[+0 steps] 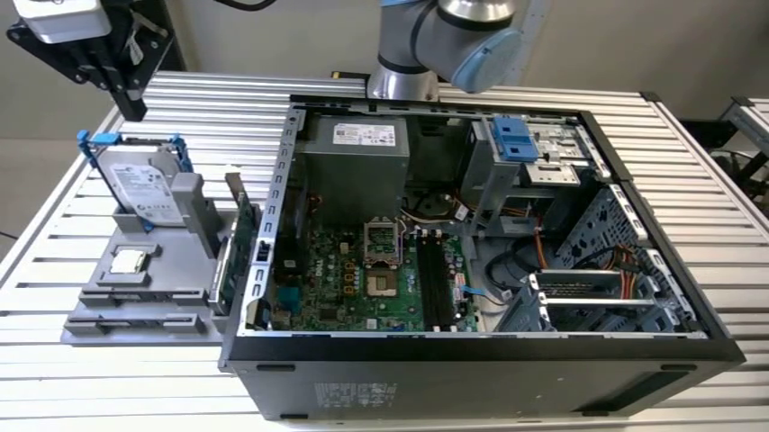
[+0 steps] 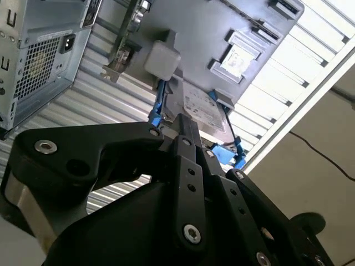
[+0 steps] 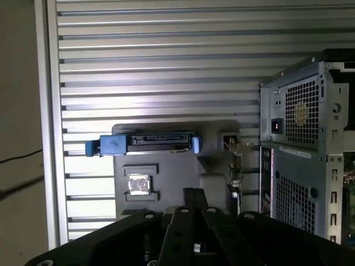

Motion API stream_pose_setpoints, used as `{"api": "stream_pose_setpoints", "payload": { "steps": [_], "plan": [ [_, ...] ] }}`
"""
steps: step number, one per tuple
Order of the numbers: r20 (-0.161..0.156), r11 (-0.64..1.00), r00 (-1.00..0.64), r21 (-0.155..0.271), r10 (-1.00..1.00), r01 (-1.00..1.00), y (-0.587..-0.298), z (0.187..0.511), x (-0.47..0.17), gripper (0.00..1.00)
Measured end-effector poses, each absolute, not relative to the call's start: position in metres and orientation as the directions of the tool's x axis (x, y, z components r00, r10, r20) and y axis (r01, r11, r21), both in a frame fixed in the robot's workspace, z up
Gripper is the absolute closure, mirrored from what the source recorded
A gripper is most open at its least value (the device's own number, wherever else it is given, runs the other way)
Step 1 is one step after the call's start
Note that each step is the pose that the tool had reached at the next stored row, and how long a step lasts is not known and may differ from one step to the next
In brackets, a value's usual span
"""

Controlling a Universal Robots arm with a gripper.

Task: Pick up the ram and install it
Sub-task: 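Reach for the ram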

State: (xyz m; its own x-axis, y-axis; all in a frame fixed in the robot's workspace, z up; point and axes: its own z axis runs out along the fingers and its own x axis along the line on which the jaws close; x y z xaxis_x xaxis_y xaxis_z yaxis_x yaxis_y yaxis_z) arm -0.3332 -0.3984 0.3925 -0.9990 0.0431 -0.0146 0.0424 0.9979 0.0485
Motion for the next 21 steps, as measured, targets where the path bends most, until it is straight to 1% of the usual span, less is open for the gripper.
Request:
{"api": "stream_pose_setpoints", "payload": {
  "steps": [21],
  "plan": [
    [-0.013, 0.998, -0.999, 0.048, 0.043, 0.042, -0.398, 0.393, -0.366, 1.00]
  ]
}}
